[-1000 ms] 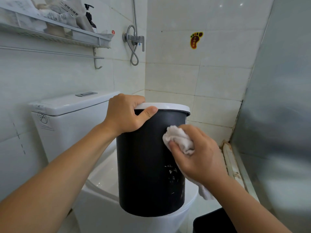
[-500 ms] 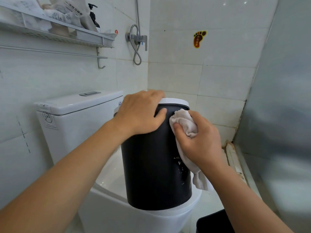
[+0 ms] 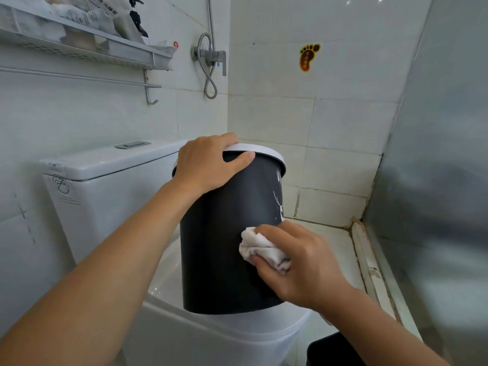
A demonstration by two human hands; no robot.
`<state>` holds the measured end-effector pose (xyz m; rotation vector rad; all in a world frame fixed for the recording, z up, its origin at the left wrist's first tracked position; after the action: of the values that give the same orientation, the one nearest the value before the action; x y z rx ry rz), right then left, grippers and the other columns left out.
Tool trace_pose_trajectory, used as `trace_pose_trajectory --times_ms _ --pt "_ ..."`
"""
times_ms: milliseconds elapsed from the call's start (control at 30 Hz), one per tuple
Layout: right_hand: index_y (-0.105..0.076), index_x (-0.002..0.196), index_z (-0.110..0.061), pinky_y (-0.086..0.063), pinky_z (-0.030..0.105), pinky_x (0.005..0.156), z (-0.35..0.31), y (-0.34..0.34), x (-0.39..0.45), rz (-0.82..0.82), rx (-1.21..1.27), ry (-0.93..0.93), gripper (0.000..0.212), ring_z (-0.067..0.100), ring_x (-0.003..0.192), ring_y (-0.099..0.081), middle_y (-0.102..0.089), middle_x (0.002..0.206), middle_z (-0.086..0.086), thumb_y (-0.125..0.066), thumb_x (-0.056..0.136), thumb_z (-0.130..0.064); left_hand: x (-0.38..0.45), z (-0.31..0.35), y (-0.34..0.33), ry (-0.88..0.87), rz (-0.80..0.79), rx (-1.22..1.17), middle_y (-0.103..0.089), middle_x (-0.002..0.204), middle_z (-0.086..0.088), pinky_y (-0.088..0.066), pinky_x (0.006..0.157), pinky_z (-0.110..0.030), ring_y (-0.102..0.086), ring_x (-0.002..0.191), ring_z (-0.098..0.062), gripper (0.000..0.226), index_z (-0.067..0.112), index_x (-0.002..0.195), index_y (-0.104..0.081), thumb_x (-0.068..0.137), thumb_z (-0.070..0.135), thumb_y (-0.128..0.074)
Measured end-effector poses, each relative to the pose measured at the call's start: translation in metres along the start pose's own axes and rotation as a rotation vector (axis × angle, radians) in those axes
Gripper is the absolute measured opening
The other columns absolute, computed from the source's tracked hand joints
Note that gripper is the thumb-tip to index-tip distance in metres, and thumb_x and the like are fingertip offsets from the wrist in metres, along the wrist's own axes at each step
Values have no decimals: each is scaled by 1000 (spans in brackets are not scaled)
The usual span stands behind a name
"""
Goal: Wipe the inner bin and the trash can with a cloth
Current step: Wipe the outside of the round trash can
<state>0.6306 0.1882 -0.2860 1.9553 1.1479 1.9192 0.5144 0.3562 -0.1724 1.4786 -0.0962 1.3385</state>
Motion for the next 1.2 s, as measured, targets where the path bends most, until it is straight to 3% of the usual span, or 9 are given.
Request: trace_pose_trajectory --times_ms 167,333,467,567,767,900,1100,1200 --pt "-67 107 -37 -49 36 55 14 11 30 84 -28 -165 22 11 67 -53 -55 79 -12 -66 90 -50 1 -11 5 16 -1 -38 -67 76 9 -48 79 -37 -60 80 -21 35 35 87 -64 90 70 -61" --pt "-66 105 -34 -50 39 56 9 10 47 133 -57 -193 20 13 66 -53 -53 77 -9 -63 92 -49 -1 -15 8 14 10 -22 -68 79 11 -46 77 -36 -60 82 -21 34 38 90 -64 91 71 -57" --pt "-68 115 -35 -47 36 52 -17 -6 15 -90 -9 11 31 13 65 -51 -54 81 -10 -73 86 -42 2 -22 7 46 16 -12 -62 75 12 -37 74 -33 -56 80 -20 33 38 88 -62 92 70 -56" --pt "-69 112 -36 -46 35 50 -25 -13 -3 -187 -28 89 28 12 65 -49 -51 78 -12 -73 84 -42 3 -20 6 28 23 -13 -64 77 11 -41 75 -33 -58 81 -20 35 36 87 -63 92 70 -56" --pt "-69 112 -35 -50 37 55 -2 10 22 66 -27 -102 25 13 68 -54 -57 81 -10 -67 90 -48 0 -5 8 -35 27 -9 -64 72 7 -49 77 -38 -60 79 -22 45 30 91 -69 87 73 -57" --pt "-68 108 -34 -51 39 54 11 11 28 131 -58 -203 22 15 66 -55 -57 79 -8 -65 93 -49 2 -7 8 -22 30 15 -66 75 9 -46 76 -35 -60 80 -21 40 33 93 -69 90 71 -58" --pt "-69 108 -33 -48 34 57 -2 -4 -14 -160 117 -63 22 13 69 -58 -59 82 -10 -73 87 -39 7 -17 4 11 0 -6 -69 82 9 -40 76 -33 -60 85 -21 41 35 92 -67 89 73 -55" --pt "-69 105 -34 -49 37 56 4 0 -12 -121 49 -76 20 12 67 -56 -58 80 -11 -71 87 -43 7 -15 4 6 -4 -10 -69 82 8 -42 77 -34 -61 85 -22 44 34 92 -67 86 75 -54"
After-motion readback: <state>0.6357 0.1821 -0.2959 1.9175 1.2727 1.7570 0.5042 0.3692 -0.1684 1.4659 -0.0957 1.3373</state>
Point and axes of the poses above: each hand's wrist, its own x-axis towards the middle knuckle, its own y-axis out of the back of the hand, z = x × y, the point moved 9 cm from there along x, towards the middle knuckle
